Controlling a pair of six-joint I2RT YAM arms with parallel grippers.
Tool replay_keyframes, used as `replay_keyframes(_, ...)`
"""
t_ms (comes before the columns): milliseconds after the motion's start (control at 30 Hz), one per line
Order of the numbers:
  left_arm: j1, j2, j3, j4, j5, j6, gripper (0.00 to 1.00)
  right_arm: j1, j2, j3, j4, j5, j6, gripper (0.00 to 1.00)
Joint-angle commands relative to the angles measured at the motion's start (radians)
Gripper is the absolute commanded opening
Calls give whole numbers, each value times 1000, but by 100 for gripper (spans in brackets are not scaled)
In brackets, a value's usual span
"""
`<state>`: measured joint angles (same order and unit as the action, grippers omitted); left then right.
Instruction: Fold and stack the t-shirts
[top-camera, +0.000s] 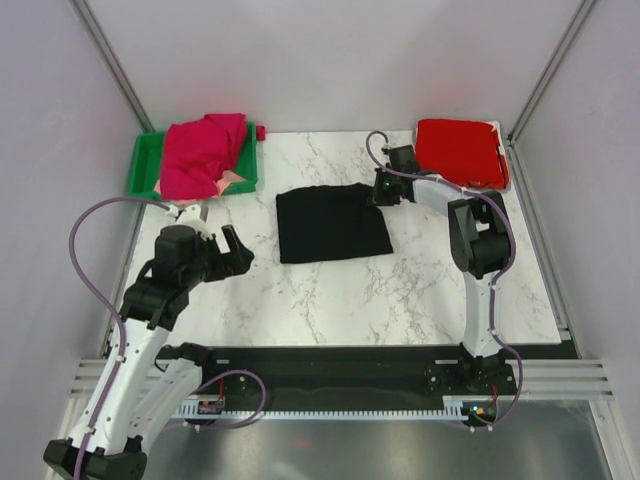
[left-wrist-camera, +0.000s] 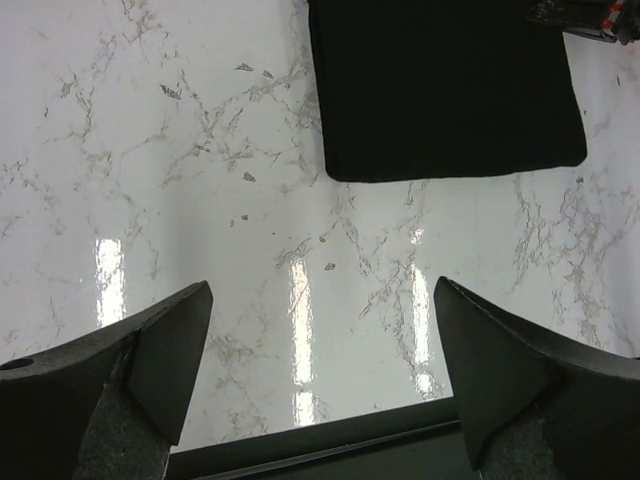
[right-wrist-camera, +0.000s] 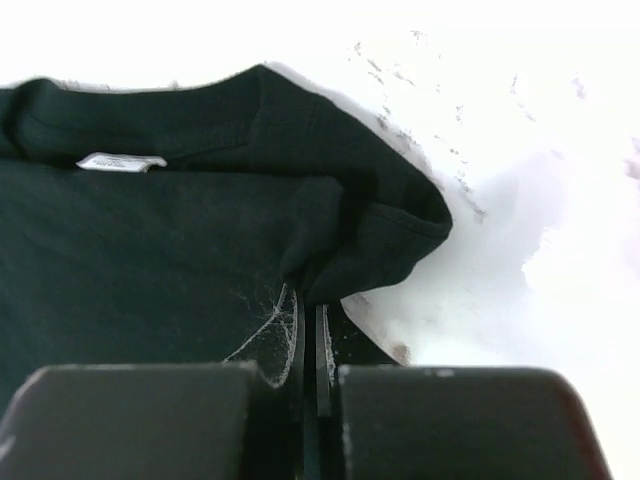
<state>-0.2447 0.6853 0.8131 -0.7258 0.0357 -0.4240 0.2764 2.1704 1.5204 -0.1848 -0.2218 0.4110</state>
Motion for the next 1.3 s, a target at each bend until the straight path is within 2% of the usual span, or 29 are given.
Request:
replay_keyframes(0, -2, -15, 6, 39, -14, 34, 100, -11, -41, 137, -172, 114, -152, 0)
replay_keyframes(167, -2, -33, 0, 40, -28, 34, 100, -45, -54, 349, -395, 237, -244, 0)
replay_keyframes(267, -2, -21, 1, 40, -22, 36, 100, -75, -67, 458, -452, 269, -271, 0)
replay_keyframes(500, -2, -9, 0, 40, -20, 39, 99, -138, -107, 636, -466, 288, -357, 0)
replay_keyframes(767, 8, 16, 0, 48, 9, 47, 99, -206, -37, 917, -521, 237, -331, 0)
replay_keyframes(1267, 24, 34, -6, 55, 20, 48, 99, -333, 35, 1027, -521, 180, -293, 0)
